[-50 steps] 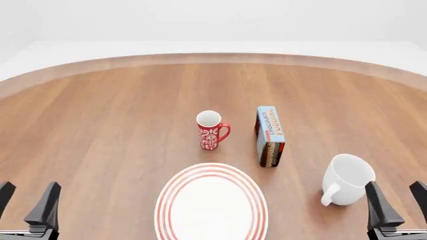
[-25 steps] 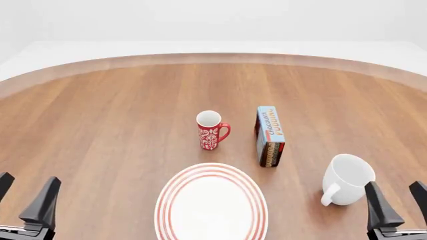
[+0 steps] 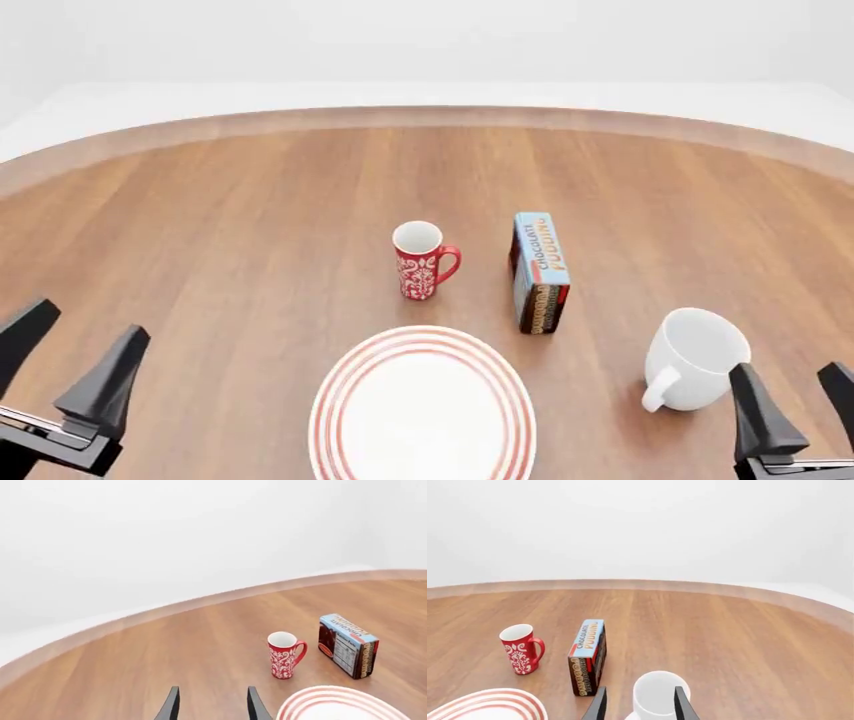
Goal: Pick up the white mug and put it on the plate, and put the chocolate pudding to the right of the plate.
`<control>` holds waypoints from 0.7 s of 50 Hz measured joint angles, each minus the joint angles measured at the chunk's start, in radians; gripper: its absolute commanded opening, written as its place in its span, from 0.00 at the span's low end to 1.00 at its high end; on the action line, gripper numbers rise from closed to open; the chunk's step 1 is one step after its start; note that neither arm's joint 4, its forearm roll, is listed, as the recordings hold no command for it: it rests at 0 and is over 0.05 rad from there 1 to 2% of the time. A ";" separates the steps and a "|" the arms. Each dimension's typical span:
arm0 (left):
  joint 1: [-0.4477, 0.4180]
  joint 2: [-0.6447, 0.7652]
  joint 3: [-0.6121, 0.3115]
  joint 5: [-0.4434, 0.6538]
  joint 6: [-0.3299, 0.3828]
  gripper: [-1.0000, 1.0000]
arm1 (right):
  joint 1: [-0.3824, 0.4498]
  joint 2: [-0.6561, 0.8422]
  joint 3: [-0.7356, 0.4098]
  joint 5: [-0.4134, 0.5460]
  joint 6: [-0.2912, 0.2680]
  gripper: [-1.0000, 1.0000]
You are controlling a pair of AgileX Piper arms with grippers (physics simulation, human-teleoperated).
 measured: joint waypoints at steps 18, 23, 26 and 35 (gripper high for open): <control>-0.126 0.172 -0.033 -0.124 0.047 1.00 | 0.000 -0.003 0.000 0.003 0.001 1.00; -0.164 0.225 -0.043 -0.160 0.059 1.00 | 0.000 -0.004 -0.001 0.005 0.002 1.00; -0.187 0.256 -0.050 -0.181 0.065 1.00 | 0.000 -0.004 -0.001 0.005 0.002 1.00; -0.246 0.338 -0.070 -0.233 0.077 1.00 | 0.000 -0.005 -0.001 0.007 0.002 1.00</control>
